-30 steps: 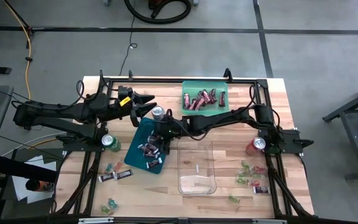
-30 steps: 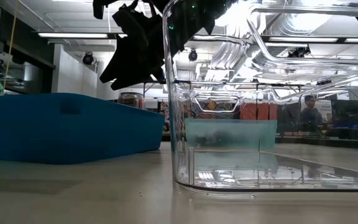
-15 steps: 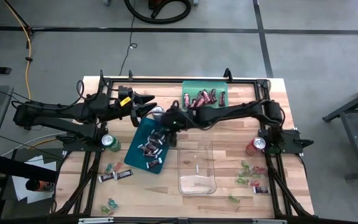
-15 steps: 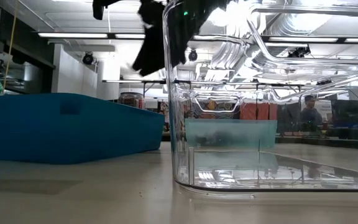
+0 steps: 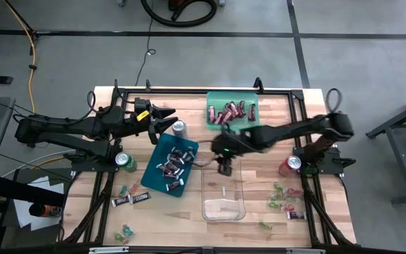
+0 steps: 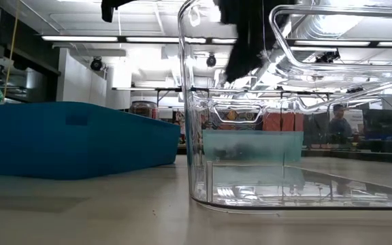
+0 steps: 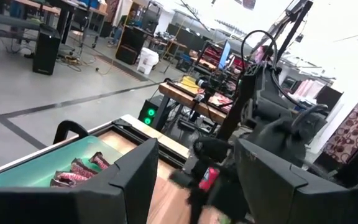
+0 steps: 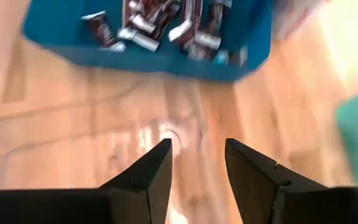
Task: Sort candy
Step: Put the chocolate bar into the blue bin
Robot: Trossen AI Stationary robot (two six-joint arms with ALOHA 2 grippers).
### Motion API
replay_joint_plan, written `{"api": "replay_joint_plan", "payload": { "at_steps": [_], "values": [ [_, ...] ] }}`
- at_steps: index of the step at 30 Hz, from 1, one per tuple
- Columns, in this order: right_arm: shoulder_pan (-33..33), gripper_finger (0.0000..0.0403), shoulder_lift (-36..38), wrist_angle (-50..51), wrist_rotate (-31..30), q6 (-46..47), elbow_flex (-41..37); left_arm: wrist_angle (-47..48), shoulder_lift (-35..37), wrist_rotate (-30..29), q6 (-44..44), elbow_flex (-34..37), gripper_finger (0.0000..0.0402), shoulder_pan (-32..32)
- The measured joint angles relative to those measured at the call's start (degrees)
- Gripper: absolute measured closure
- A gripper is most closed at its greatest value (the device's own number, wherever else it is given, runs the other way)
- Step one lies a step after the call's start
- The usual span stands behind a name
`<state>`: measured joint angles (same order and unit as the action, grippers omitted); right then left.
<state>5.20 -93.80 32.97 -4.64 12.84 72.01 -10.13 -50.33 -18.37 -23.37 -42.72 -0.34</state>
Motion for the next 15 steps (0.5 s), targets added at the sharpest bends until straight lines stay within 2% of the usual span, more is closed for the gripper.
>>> {"api": "replay_joint_plan", "payload": {
  "at_steps": [6, 10, 15],
  "values": [
    [5.52, 0.0265, 13.99, -2.92, -2.58, 10.52, -10.59, 0.0, 0.0, 0.0, 0.0, 0.0, 0.0202, -0.01],
    [9.14, 0.0265, 21.49, -2.32, -2.42, 15.75, -13.53, 0.01, -0.01, 0.0, 0.0, 0.0, 0.0202, -0.02],
    [13.56, 0.0265, 26.87, -2.01, -1.73, 21.51, -15.81, 0.02, 0.01, 0.0, 0.02, 0.0, 0.0202, -0.02]
  ]
}}
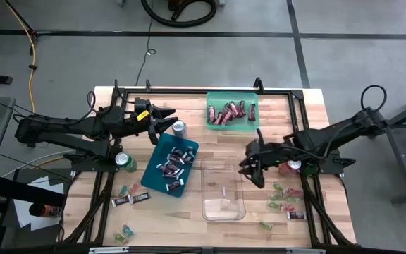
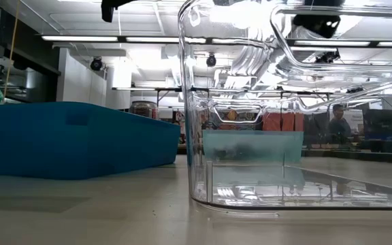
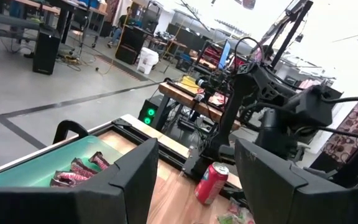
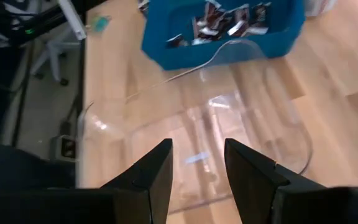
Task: Sort candy
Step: Put the chocolate bar into the blue bin
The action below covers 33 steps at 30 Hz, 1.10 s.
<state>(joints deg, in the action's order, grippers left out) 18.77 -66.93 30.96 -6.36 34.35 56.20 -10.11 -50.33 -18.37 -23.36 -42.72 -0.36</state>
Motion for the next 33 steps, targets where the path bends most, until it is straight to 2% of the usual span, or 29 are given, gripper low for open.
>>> {"api": "replay_joint_plan", "payload": {
  "at_steps": [9, 15, 18, 21, 26, 33],
  "values": [
    [3.81, 0.0265, 0.69, 0.06, 1.43, 2.51, -0.52, 0.0, 0.0, 0.0, -0.01, 0.0, 0.0202, 0.02],
    [3.8, 0.0265, 0.69, 0.93, 13.04, 11.19, -0.52, 0.0, -0.01, 0.0, -0.02, 0.0, 0.0202, 0.0],
    [4.19, 0.0265, 0.69, 2.21, 15.79, 15.4, -0.52, -0.11, 0.0, 0.0, -0.61, 0.0, 0.0202, 0.0],
    [4.96, 0.0265, 0.67, 2.84, 14.44, 16.71, -0.52, -0.15, -0.02, 0.0, -3.64, 0.0, 0.0202, 0.02],
    [5.66, 0.0265, 0.67, 2.71, 8.47, 16.63, -0.49, -0.1, -0.02, 0.0, -8.43, 0.0, 0.0202, 0.01],
    [5.66, 0.0265, 0.67, 2.71, 7.88, 15.62, -0.47, -0.92, -1.84, 0.46, -12.93, 0.02, 0.0202, 0.01]
  ]
}}
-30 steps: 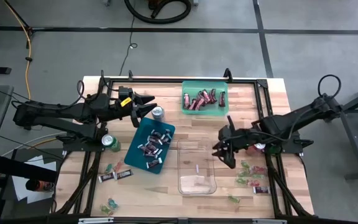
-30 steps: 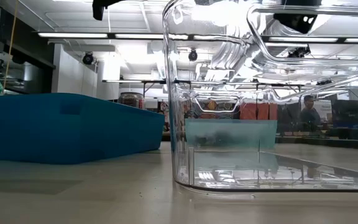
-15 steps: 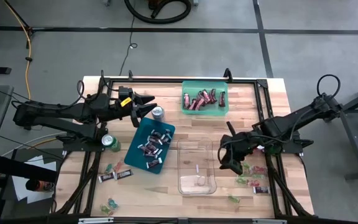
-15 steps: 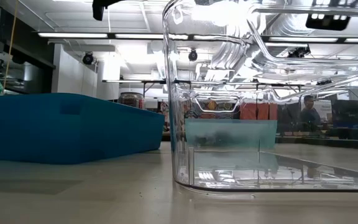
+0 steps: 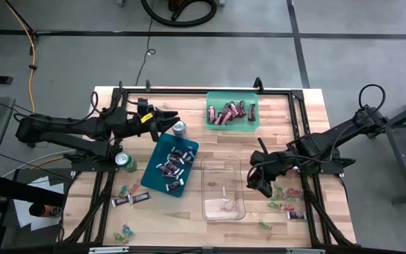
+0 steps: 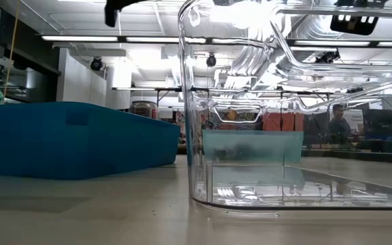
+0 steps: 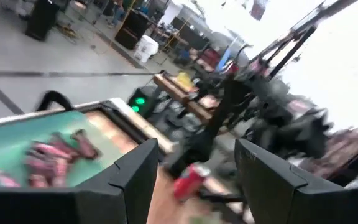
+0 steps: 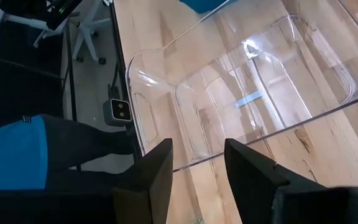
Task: Sort candy
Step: Put the chocolate bar into the blue bin
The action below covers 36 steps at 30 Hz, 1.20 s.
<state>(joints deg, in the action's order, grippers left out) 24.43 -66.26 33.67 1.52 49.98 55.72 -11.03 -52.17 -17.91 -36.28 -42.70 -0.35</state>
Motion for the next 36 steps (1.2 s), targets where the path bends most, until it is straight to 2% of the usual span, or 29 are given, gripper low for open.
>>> {"api": "replay_joint_plan", "payload": {
  "at_steps": [3, 5, 8, 10, 13, 16, 19, 24, 31, 36],
  "values": [
    [0.0, 0.0265, -0.02, 0.0, -0.02, -0.57, 0.01, -2.51, -2.35, 7.06, -3.79, -1.0, 0.0202, -1.09],
    [0.0, 0.0265, -0.02, 0.02, -0.02, -1.74, 0.02, 1.46, -4.93, 11.5, -3.25, -4.72, 0.0202, -3.77],
    [-0.04, 0.0265, -0.02, 0.08, -0.06, -3.97, 0.02, 19.56, -8.01, 16.5, 0.35, -13.33, 0.0202, -9.33],
    [-0.04, 0.0265, -0.02, 0.17, -0.09, -5.7, 0.02, 37.75, -10.09, 17.16, 1.35, -19.47, 0.0202, -13.96],
    [-0.04, 0.0265, -0.02, 0.49, -0.5, -8.41, 0.02, 61.07, -13.73, 14.07, -2.71, -25.39, 0.0202, -22.64],
    [-0.06, 0.0265, -0.02, 0.48, -2.96, -10.25, 0.04, 71.5, -16.69, 10.07, -10.41, -24.72, 0.0202, -32.62],
    [-0.07, 0.0265, -0.02, 0.95, -5.49, -10.6, 0.04, 71.85, -19.61, 9.71, -16.26, -19.95, 0.0202, -42.07],
    [-0.09, 0.0265, -0.02, 2.47, -7.35, -10.42, 0.04, 61.93, -24.51, 9.42, -20.65, -9.94, 0.0202, -52.45],
    [-0.09, 0.0265, -0.04, 3.45, -7.34, -8.32, 0.04, 56.68, -29.14, 5.94, -23.0, 0.04, 0.0202, -54.0],
    [-0.09, 0.0265, -0.04, 3.46, -7.36, -7.39, 0.07, 52.91, -30.8, 8.35, -23.61, 3.59, 0.0202, -54.09]
  ]
}}
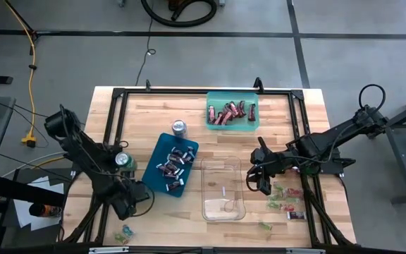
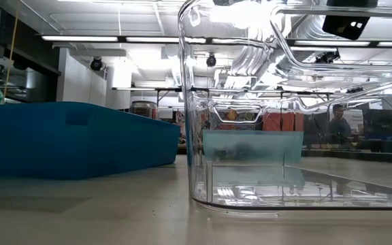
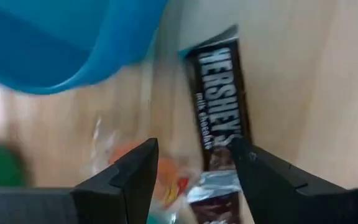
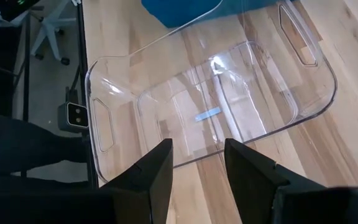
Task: Sort candy
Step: Put the chocolate bar into the blue bin
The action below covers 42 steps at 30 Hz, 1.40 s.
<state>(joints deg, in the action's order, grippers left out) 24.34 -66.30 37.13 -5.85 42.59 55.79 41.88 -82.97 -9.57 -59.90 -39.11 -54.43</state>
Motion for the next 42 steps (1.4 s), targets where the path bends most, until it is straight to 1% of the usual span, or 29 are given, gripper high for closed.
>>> {"api": "replay_joint_plan", "payload": {
  "at_steps": [6, 11, 16, 18, 23, 27, 30, 31, 32, 37, 42],
  "values": [
    [0.0, 0.0265, 0.0, 0.31, -0.18, -0.13, 0.0, -8.48, -2.26, -0.68, -0.03, 0.37, 0.0202, -0.01],
    [0.0, 0.0265, 0.0, 0.6, -0.42, -0.15, 0.0, -11.7, -5.15, -1.34, -0.07, 0.24, 0.0202, 0.0],
    [0.0, 0.0265, 0.0, 1.38, -0.44, -0.17, 0.0, -12.31, -5.76, -1.45, -0.15, 0.22, 0.0209, 0.02],
    [0.0, 0.0265, 0.0, 1.67, -0.46, -0.54, 0.0, -12.1, -5.76, -0.69, -0.9, 0.23, 0.0225, 0.02],
    [0.0, 0.0265, 0.0, 1.72, -0.51, -1.59, 0.0, -10.14, -5.4, 2.2, -1.66, 0.11, 0.0278, 0.08],
    [0.0, 0.0265, 0.0, 1.7, -0.57, -2.12, 0.0, -8.79, -4.15, 2.5, -1.56, 0.45, 0.0318, 0.04],
    [0.02, 0.0265, 0.0, 1.72, -0.55, -2.12, 0.0, -8.23, -3.46, 2.97, -2.77, 0.54, 0.0364, 0.12],
    [0.02, 0.0265, 0.0, 1.71, -0.56, -2.13, 0.0, -8.01, -3.15, 3.43, -3.45, 0.67, 0.0381, 0.18],
    [0.02, 0.0265, 0.0, 1.72, -0.55, -2.12, 0.0, -7.95, -2.52, 3.72, -4.41, 0.72, 0.0391, 0.2],
    [0.0, 0.0265, 0.0, 1.72, -0.53, -2.12, 0.0, -7.03, 3.11, 4.89, -8.26, 1.1, 0.0401, 0.11],
    [0.02, 0.0265, 0.0, 1.72, -1.25, -2.13, 0.0, -7.49, 12.19, 4.22, -8.53, 0.91, 0.0401, 0.13]
  ]
}}
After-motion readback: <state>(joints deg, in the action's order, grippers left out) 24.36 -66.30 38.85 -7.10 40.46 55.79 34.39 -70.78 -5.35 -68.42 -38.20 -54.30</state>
